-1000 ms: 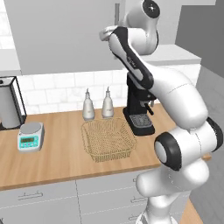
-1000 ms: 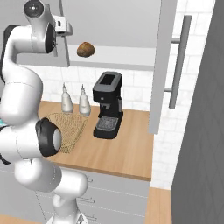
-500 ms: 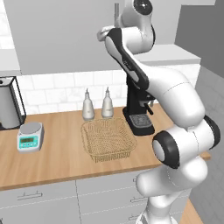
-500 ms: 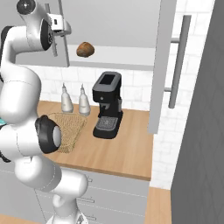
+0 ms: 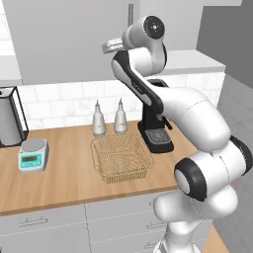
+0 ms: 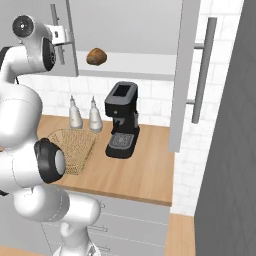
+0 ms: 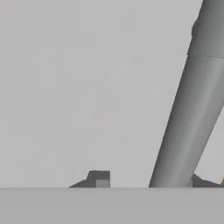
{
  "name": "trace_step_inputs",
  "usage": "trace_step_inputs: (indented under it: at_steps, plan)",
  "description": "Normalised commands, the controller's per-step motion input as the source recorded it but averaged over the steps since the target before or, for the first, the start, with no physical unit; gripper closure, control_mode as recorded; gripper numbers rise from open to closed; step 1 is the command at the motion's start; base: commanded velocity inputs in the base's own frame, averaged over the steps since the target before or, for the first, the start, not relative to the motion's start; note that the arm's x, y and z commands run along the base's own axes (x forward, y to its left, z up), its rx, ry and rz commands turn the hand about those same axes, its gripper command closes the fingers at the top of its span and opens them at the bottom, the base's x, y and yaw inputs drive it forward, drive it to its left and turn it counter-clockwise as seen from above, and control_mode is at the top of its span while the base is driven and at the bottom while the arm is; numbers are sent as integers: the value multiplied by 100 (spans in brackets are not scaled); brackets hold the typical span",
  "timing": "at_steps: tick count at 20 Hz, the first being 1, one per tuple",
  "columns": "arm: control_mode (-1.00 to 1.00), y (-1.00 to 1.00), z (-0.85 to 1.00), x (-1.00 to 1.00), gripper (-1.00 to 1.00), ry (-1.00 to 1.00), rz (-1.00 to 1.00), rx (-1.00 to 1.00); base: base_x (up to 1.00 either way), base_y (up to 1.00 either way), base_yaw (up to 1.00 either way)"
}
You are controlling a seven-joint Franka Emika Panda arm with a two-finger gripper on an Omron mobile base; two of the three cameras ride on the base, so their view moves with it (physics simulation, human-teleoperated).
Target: Open the cabinet, pick up the bread from the cabinet and place it in the basket. Then move the basket to the dining counter.
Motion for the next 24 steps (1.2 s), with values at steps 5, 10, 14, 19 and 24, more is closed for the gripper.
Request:
trace_step_inputs:
  at_steps: [5, 10, 14, 19, 24]
  plan:
    - [-100, 100, -28, 3, 100, 0, 26, 2, 0, 0, 0]
    - [-100, 100, 0, -68, 100, 1, 26, 4, 0, 0, 0]
    - [-100, 100, 0, -100, 100, 4, 16, 3, 0, 0, 0]
    - [-100, 100, 0, -100, 100, 9, 15, 2, 0, 0, 0]
    - [-100, 100, 0, -100, 100, 14, 15, 4, 0, 0, 0]
